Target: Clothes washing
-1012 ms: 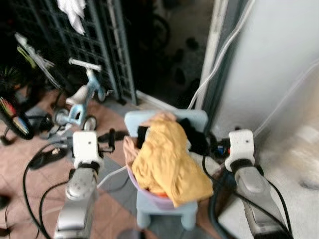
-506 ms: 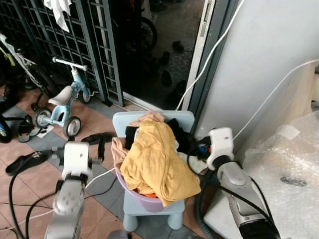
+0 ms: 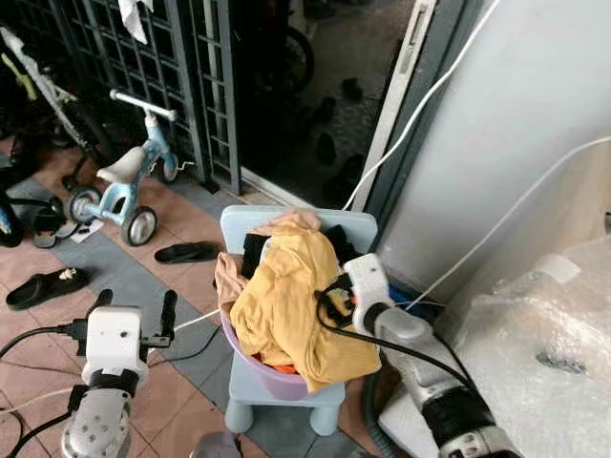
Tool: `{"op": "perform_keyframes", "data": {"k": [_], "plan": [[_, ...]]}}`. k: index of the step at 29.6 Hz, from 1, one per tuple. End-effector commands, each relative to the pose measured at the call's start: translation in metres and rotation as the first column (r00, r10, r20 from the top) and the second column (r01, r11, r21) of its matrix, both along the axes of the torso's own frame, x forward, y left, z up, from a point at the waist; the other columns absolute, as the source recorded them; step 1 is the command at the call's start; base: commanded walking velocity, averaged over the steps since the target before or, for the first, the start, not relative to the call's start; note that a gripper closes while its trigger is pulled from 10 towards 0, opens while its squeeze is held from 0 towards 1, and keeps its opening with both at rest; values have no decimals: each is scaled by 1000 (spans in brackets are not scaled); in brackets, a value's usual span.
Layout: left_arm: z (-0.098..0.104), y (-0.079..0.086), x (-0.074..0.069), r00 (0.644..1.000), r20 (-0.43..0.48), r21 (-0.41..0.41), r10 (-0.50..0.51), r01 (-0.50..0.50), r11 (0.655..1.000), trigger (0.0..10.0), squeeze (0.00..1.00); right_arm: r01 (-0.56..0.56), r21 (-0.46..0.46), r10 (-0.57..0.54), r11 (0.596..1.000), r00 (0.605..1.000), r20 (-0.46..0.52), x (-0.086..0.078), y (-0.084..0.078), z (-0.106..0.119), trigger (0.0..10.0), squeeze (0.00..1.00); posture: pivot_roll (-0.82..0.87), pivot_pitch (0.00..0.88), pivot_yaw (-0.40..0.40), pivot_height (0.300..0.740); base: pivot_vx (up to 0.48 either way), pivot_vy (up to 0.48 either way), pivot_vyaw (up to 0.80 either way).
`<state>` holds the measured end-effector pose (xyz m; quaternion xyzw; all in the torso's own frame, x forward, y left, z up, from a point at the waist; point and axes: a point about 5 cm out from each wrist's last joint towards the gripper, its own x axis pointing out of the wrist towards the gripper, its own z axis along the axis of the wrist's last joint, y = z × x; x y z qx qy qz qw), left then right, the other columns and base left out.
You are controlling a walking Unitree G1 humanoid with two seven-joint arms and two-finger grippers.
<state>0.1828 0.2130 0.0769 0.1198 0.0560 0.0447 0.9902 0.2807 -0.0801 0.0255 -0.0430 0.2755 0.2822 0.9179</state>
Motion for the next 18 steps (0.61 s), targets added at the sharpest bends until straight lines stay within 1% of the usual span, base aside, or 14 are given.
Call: {"op": "perform_keyframes", "data": {"k": [1, 2, 4, 5, 6, 7, 9, 13, 15, 18], "plan": [[2, -7, 0, 1000, 1, -2, -20, 20, 1000, 10000, 0, -40, -3, 40, 999, 999, -15, 2, 6, 1, 10000, 0, 150, 52, -84, 740, 0, 0, 0], [3, -8, 0, 1000, 1, -4, -22, 22, 1000, 10000, 0, -56, -36, 56, 998, 998, -25, 1, 10, -3, 10000, 0, 148, 56, -85, 740, 0, 0, 0], [3, -9, -1, 1000, 0, -4, -23, 23, 1000, 10000, 0, -57, -50, 55, 997, 998, -32, 1, 11, -5, 10000, 0, 148, 66, -87, 740, 0, 0, 0], [5, -10, -1, 1000, 3, -3, -26, 26, 1000, 10000, 0, -51, -71, 47, 996, 997, -57, 0, 13, -9, 2510, 0, 150, 74, -89, 740, 0, 0, 0], [6, -11, -1, 1000, 6, -3, -27, 27, 1000, 10000, 0, -50, -85, 44, 995, 996, -72, 0, 15, -11, 2510, 0, 150, 80, -90, 740, 0, 0, 0], [7, -11, -1, 1000, 7, -4, -28, 28, 1000, 10000, 0, -40, -91, 33, 995, 996, -83, 0, 17, -12, 0, 0, 150, 87, -91, 740, 0, 0, 0], [9, -12, -1, 1000, 9, -7, -25, 25, 1000, 10000, 0, -44, -98, 35, 994, 995, -94, -3, 22, -13, 0, 0, 151, 106, -92, 740, 0, 0, 0], [12, -14, -1, 1000, 7, -11, -20, 20, 1000, 10000, 0, -70, -108, 57, 992, 992, -115, -8, 24, -17, 0, 0, 150, 118, -96, 740, 0, 0, 0], [11, -15, -1, 1000, 6, -15, -15, 15, 1000, 10000, 0, -71, -117, 55, 991, 988, -141, -13, 23, -23, 0, 0, 146, 116, -106, 740, 0, 0, 0], [11, -17, -1, 1000, 5, -21, -10, 10, 1000, 10000, 0, -60, -124, 40, 991, 986, -159, -14, 19, -26, 0, 0, 143, 114, -113, 740, 0, 0, 0]]}}
